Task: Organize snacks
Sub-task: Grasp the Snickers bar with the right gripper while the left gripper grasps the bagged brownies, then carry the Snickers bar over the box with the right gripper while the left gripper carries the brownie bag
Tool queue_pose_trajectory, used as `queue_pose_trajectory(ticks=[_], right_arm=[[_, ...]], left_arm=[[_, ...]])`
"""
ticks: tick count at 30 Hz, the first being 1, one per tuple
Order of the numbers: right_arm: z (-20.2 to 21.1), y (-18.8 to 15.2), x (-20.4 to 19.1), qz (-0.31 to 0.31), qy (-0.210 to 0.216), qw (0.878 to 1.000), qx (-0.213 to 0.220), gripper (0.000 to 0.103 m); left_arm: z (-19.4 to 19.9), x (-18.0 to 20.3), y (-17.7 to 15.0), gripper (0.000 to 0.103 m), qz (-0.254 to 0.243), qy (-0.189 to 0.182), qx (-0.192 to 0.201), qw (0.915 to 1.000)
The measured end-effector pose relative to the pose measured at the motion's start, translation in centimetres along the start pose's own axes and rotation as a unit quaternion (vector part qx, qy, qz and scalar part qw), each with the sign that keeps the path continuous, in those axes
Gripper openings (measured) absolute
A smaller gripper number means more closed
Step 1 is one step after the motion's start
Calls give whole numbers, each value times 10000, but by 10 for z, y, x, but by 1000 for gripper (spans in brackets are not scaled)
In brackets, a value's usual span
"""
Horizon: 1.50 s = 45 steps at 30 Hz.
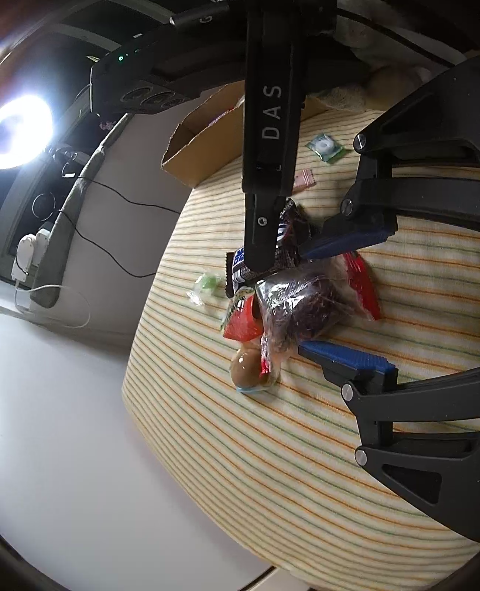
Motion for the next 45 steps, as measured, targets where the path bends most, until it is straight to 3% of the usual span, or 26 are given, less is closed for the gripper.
queue_pose_trajectory(ticks=[8, 18, 31, 45], right_arm=[[-28, 0, -20, 211, -213, 9993, -224, 37], [-16, -7, -15, 156, -218, 9996, -84, 32], [27, -20, -11, 108, -175, 9991, 357, 32], [117, -35, 14, 141, -493, 9931, 1052, 32]], left_arm=[[2, -1, -1, 34, -57, -41, -12, 10000], [11, -3, -2, 32, -16, -107, 57, 9999], [41, 7, 1, 32, -73, -327, 316, 9989], [44, 48, 11, 32, -369, -661, 400, 9963]])
Point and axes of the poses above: each gripper's, at about its wrist camera, not at the fingertips, and z roughly against the way its jaws point, x to its right, y to its top, the point moved 2 cm from there along -z, roughly the way its jaws point, and after that the axes turned 11 degrees about z, right-handed, at the moved point
